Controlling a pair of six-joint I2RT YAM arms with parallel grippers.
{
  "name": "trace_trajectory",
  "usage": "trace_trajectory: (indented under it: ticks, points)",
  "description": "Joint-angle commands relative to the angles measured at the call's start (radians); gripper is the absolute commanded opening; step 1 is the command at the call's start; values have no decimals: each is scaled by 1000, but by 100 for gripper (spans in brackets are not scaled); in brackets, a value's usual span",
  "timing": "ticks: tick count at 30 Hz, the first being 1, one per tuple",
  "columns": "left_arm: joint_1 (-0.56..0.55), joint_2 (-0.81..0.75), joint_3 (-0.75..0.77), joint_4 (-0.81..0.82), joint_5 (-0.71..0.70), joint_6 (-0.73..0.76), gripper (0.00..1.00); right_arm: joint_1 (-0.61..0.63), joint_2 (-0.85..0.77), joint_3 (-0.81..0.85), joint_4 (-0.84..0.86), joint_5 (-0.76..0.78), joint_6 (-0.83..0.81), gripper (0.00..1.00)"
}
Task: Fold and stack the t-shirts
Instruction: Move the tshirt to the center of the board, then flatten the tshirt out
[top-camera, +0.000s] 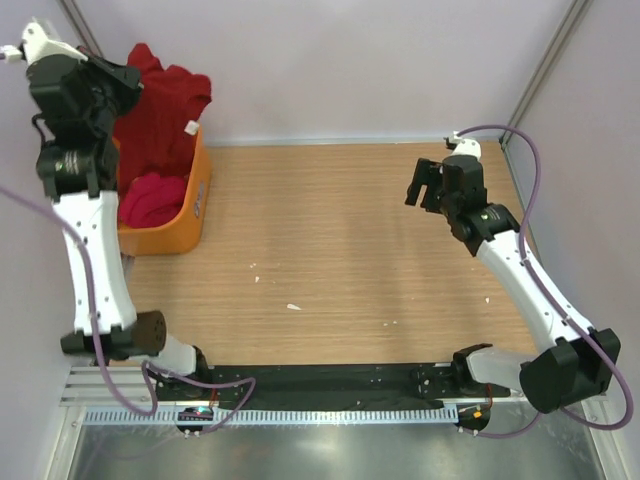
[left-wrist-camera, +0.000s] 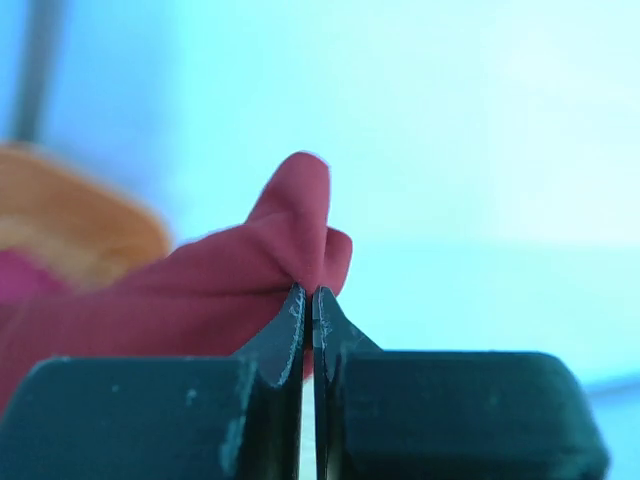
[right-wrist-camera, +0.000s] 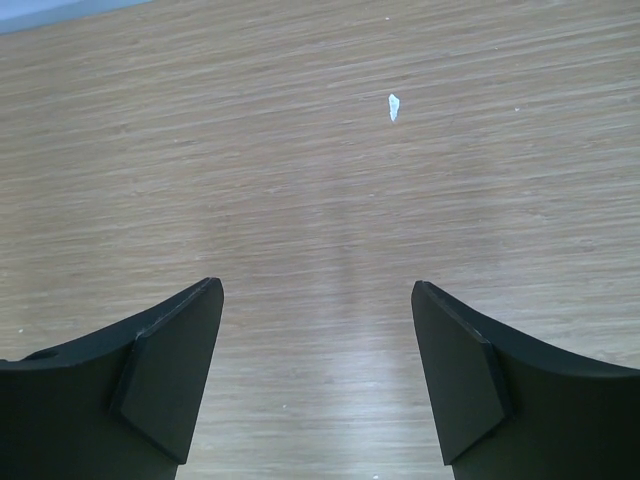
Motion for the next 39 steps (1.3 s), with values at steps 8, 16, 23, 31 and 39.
trace_trajectory:
  ticks: [8, 16, 23, 31, 39]
  points:
    - [-325, -409, -407, 96, 221, -182, 0, 29, -143, -37, -63, -47, 34, 83]
    - [-847, -566, -1030, 88, 60, -291, 85, 46, -209, -143, -137, -209, 76, 85]
    - [-916, -574, -1216, 61, 55, -274, 76, 60, -258, -341, -148, -484, 136, 83]
    - [-916, -287, -1095, -84, 42, -49, 66, 163, -300, -505, -244, -385, 256, 67]
    - [-965, -219, -1176, -19, 131, -125, 67, 288, -228, -500, -427, -173, 464, 54]
